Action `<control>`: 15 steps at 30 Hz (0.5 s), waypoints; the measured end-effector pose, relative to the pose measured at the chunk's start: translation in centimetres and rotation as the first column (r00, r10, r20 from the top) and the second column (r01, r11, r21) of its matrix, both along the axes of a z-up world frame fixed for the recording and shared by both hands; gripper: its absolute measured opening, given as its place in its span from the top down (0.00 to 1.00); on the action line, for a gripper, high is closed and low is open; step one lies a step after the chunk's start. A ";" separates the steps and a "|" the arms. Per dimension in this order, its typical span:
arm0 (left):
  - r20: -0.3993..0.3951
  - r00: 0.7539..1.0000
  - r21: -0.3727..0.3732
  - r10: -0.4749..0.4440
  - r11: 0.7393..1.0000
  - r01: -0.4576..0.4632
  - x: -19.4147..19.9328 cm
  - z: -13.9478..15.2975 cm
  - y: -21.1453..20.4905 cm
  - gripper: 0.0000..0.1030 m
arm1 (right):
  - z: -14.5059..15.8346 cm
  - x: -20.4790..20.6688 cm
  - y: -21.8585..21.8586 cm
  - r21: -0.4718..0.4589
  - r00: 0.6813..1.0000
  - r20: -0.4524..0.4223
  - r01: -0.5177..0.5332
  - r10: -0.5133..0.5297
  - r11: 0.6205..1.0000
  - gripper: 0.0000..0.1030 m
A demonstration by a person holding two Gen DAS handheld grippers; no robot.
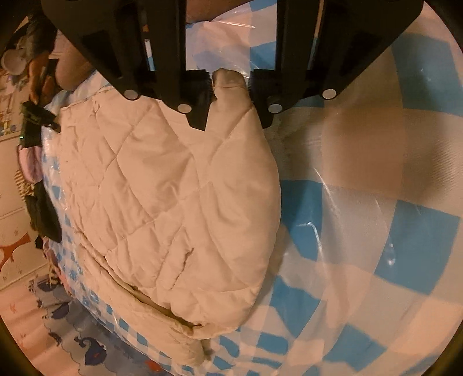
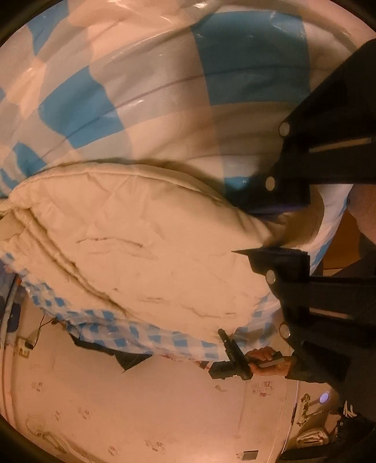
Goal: Fold large clothes
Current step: 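Grasp the jacket hem with both grippers and lift it toward the hood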
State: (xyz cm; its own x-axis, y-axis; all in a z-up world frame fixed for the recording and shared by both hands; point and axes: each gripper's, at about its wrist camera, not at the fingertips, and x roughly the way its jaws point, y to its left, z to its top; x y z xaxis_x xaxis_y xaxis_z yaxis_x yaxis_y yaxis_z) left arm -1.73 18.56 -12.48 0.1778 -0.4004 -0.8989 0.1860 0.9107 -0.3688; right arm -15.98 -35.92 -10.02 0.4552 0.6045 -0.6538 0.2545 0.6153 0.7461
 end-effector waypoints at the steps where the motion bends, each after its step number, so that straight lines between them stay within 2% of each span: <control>1: 0.004 1.000 0.004 0.003 1.000 -0.003 -0.1 0.5 -0.1 0.86 | 0.7 -0.1 0.0 0.005 1.000 0.030 0.007 -0.007 1.000 0.83; 6: 0.030 1.000 -0.049 0.000 0.999 0.001 -0.7 4.2 0.4 0.86 | 4.5 0.2 -0.5 0.032 0.988 0.154 0.020 -0.024 0.999 0.85; 9: 0.057 0.998 -0.045 -0.028 0.999 0.031 -1.7 6.7 -0.4 0.86 | 7.0 0.1 -1.0 0.051 0.976 0.217 0.018 -0.028 0.999 0.85; 11: 0.083 0.995 -0.009 -0.056 0.998 0.057 -2.2 7.9 -1.2 0.86 | 8.4 -0.2 -1.3 0.042 0.970 0.241 0.012 -0.022 0.999 0.85; 15: 0.159 0.980 0.127 -0.120 0.987 0.100 -4.1 9.9 -3.2 0.86 | 9.1 -1.7 -2.2 0.021 0.970 0.243 0.002 -0.007 1.000 0.85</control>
State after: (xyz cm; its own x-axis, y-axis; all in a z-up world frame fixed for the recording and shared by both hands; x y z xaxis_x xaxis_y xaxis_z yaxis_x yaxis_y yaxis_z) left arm -5.87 15.34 -2.56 0.2885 -0.3192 -0.9027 0.3368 0.9164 -0.2164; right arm -17.63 -38.08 -0.87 0.6016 0.6143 -0.5106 0.0665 0.5985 0.7984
